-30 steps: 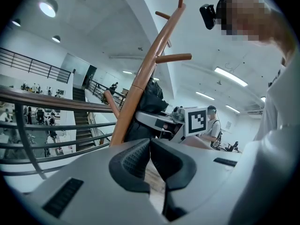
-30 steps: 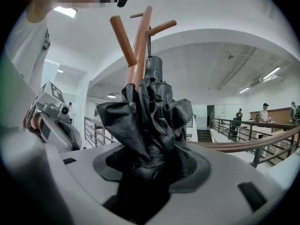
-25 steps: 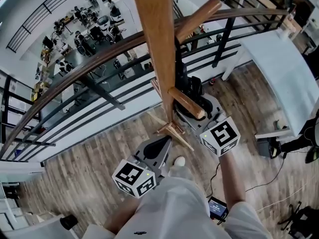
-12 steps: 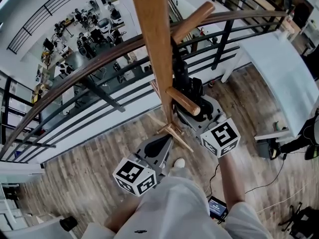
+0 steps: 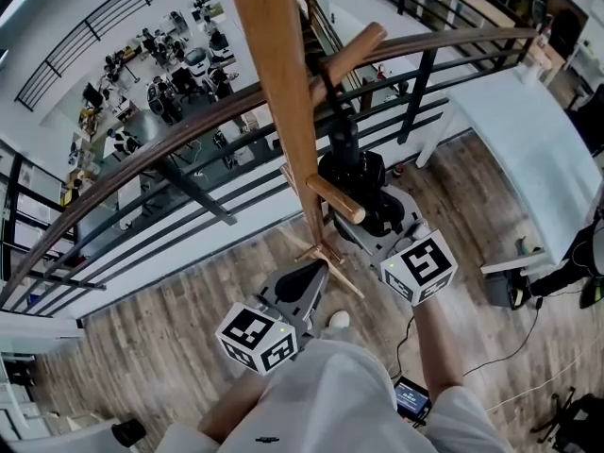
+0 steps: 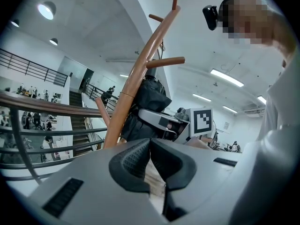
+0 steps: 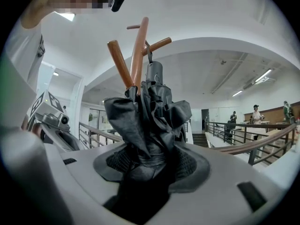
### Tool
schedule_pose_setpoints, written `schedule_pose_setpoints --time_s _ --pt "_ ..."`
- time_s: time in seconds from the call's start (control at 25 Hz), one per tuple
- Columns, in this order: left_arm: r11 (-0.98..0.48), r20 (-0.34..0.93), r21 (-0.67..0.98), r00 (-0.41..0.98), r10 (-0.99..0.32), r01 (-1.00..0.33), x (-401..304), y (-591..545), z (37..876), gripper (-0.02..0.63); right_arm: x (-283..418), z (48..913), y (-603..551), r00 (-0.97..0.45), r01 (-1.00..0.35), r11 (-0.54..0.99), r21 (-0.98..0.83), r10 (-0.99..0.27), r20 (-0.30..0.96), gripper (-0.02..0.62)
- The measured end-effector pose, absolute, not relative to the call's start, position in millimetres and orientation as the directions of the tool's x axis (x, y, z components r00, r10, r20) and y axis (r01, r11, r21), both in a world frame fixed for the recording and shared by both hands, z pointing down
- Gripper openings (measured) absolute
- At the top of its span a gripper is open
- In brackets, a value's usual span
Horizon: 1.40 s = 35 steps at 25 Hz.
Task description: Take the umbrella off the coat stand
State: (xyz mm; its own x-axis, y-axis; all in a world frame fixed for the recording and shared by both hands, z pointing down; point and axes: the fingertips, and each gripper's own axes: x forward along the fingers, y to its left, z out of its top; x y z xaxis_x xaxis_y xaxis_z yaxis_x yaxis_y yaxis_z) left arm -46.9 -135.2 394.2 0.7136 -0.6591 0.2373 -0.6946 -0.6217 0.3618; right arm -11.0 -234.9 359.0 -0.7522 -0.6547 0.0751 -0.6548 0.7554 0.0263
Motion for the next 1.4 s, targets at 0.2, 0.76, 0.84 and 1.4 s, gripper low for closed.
schedule_pose_setpoints --time_s 0.2,0.76,0.84,1.4 --pt "-0.627 0.226 0.357 0.715 -0.662 -0.693 -43 -139 389 0.023 -8 348 -236 -0.753 -0.653 0.755 0.057 -0.655 0.064 0.261" --pt "-0.646 0.190 0.347 0.725 -0.662 -0.680 -34 -146 379 0.023 -2 325 -243 -0.733 -0.676 0.733 0.068 -0.679 0.038 0.261" --pt "-0.648 0.188 0.347 0.727 -0.661 -0.679 -33 -147 378 0.023 -1 321 -244 -0.731 -0.679 0.731 0.069 -0.681 0.030 0.261" --pt "-0.669 0.162 0.332 0.738 -0.654 -0.666 -27 -150 372 0.023 16 299 -250 -0.700 -0.712 0.698 0.076 -0.714 -0.012 0.261"
